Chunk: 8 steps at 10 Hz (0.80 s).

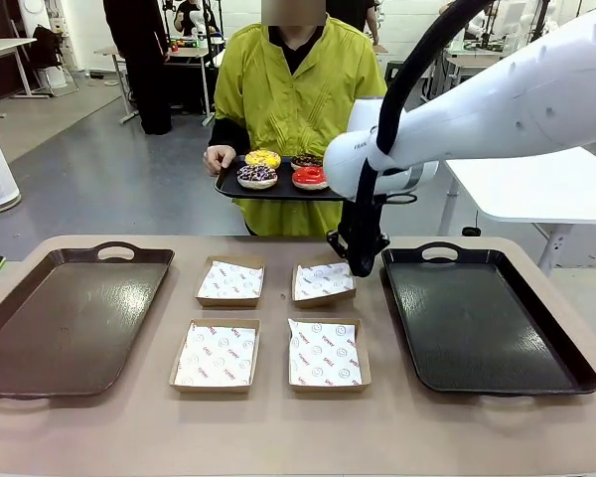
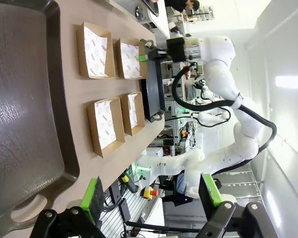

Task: Individually package the donuts and arrange them on the tray.
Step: Pick up one Paper togo box.

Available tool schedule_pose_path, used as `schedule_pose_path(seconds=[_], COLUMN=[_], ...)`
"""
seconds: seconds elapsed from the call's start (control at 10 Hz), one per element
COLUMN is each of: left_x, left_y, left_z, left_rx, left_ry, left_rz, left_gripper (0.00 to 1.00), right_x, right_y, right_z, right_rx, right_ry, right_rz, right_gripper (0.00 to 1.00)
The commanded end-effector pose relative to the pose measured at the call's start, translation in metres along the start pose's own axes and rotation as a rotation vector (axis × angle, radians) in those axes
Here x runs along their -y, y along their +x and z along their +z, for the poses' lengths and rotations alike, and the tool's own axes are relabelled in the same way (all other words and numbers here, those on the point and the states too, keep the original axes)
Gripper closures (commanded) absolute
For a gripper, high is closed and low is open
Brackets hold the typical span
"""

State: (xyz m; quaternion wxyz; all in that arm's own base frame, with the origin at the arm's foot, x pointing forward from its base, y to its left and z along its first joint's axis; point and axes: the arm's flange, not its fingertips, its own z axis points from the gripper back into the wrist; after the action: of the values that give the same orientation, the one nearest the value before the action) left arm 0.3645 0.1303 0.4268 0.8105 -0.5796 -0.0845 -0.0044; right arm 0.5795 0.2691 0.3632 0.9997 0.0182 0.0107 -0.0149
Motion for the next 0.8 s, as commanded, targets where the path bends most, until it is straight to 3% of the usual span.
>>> schedule_pose_path(seconds=[0.0,0.3,0.7], left_x=[0.001,0.001,0.001], left_y=[0.000,0.000,0.000], left_z=[0.001,0.001,0.001], left_rx=[0.009,0.009,0.009], left_ry=[-0.011,-0.011,-0.011], left_rz=[-0.010,-0.010,-0.010], left_gripper=[0.00,0.00,0.00], right_x=[-0.011,-0.022,-0.024], right_y=[-0.015,-0.010,0.022], right_z=[0.061,0.129,0.140], right_rx=[0.020,0.032,-0.013], right_ry=[-0.006,-0.014,-0.020], right_rz=[0.015,0.043,-0.002], right_gripper=[1.00,1.00,1.00])
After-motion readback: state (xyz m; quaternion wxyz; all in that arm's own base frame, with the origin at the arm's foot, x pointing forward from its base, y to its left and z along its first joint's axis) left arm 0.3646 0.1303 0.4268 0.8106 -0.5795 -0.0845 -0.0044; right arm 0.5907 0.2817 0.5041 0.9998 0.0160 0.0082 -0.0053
